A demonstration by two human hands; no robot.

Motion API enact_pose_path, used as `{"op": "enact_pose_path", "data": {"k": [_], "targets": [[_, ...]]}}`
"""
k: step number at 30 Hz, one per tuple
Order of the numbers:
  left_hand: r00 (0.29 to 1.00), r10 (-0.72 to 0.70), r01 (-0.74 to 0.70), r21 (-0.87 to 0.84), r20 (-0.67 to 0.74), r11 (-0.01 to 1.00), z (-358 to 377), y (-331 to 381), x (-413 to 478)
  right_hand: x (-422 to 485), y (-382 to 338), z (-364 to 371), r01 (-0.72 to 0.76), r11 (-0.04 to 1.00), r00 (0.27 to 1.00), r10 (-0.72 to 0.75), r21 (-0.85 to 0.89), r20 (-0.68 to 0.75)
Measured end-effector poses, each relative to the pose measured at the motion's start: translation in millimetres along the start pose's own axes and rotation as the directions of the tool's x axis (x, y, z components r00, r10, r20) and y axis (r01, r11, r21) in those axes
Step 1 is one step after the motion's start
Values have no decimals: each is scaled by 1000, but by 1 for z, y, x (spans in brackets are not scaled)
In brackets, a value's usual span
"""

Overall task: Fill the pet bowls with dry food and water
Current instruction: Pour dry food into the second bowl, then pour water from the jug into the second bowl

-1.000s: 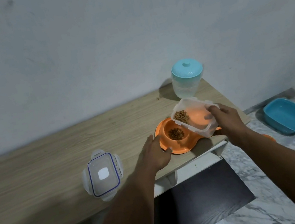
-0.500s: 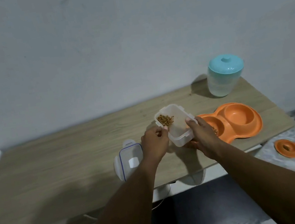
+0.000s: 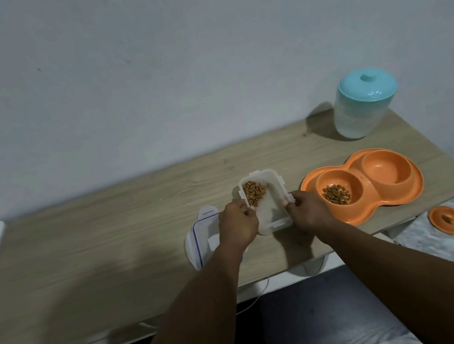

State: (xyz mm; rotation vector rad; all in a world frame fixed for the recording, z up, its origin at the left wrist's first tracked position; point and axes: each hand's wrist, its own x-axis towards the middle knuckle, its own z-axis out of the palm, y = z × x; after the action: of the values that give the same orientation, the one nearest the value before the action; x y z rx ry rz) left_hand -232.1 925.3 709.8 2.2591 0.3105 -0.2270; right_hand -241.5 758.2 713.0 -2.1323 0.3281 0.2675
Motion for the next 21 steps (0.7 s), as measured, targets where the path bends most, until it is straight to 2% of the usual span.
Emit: {"op": "enact_pose_path", "data": {"k": [3, 5, 7, 10, 17, 21], "targets": [[999, 32, -28, 114, -34, 993, -3, 2, 0, 4, 0, -1, -13, 999, 1000, 12, -50, -12], [991, 90, -64, 236, -103, 970, -7, 8, -2, 6, -2, -6, -14, 989, 985, -12, -149, -170], [975, 144, -87, 307, -167, 948, -7, 16, -1, 6, -6, -20, 15, 986, 943, -69, -167, -326], [961, 195, -132, 294, -194, 946, -1, 32, 0, 12, -6, -52, 39, 991, 920, -87, -131, -382], [939, 336, -306, 269, -75, 913, 49, 89, 2, 43, 33, -149, 37, 999, 912, -39, -13, -408], [935, 335, -354, 301, 113, 885, 100, 124, -5, 61, 62, -206, -18, 983, 905, 93, 182, -415]]}}
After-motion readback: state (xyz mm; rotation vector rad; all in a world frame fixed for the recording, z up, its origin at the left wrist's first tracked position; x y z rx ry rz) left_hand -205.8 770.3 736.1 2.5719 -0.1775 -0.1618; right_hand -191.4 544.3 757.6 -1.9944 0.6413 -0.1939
